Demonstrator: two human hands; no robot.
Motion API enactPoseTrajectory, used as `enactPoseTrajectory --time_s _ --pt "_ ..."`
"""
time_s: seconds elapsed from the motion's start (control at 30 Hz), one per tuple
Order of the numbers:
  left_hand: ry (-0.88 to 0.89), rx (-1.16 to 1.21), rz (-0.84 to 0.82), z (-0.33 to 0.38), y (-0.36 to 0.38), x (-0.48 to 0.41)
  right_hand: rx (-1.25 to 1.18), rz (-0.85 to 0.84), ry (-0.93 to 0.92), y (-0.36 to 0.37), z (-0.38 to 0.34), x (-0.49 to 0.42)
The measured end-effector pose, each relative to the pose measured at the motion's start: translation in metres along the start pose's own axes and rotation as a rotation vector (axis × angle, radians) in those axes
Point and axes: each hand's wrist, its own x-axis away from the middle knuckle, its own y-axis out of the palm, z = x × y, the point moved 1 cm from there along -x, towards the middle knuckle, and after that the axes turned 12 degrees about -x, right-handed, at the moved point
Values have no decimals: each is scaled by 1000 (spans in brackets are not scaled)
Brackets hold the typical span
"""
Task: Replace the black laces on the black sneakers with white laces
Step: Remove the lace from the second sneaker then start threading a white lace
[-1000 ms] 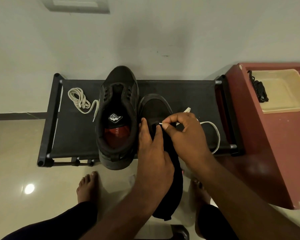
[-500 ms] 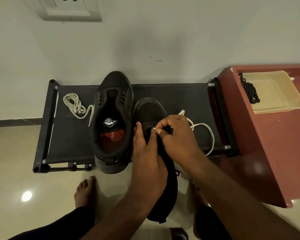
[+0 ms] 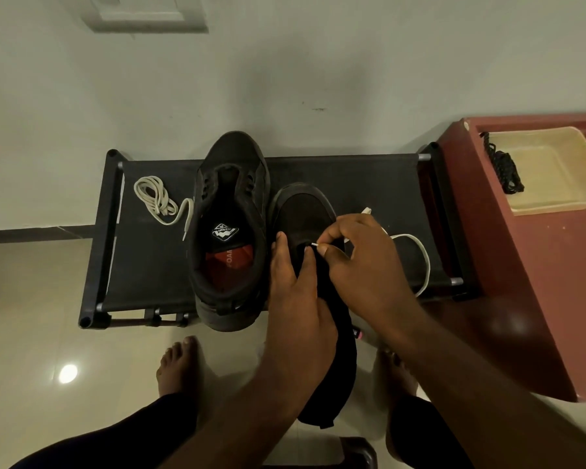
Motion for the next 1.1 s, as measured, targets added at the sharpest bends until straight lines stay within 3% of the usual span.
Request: enactPoseTrajectory --time_s 0.27,0.73,0.97,1.1 --pt "-7 53 -1 -1 2 3 131 -9 -39 -4 -3 4" --pt "-23 120 7 -3 2 2 -114 31 89 0 -2 2" --pt "-57 175 40 -2 -1 2 116 51 -16 3 0 5" --pt "-52 161 32 -3 -3 1 -55 18 79 1 1 -2"
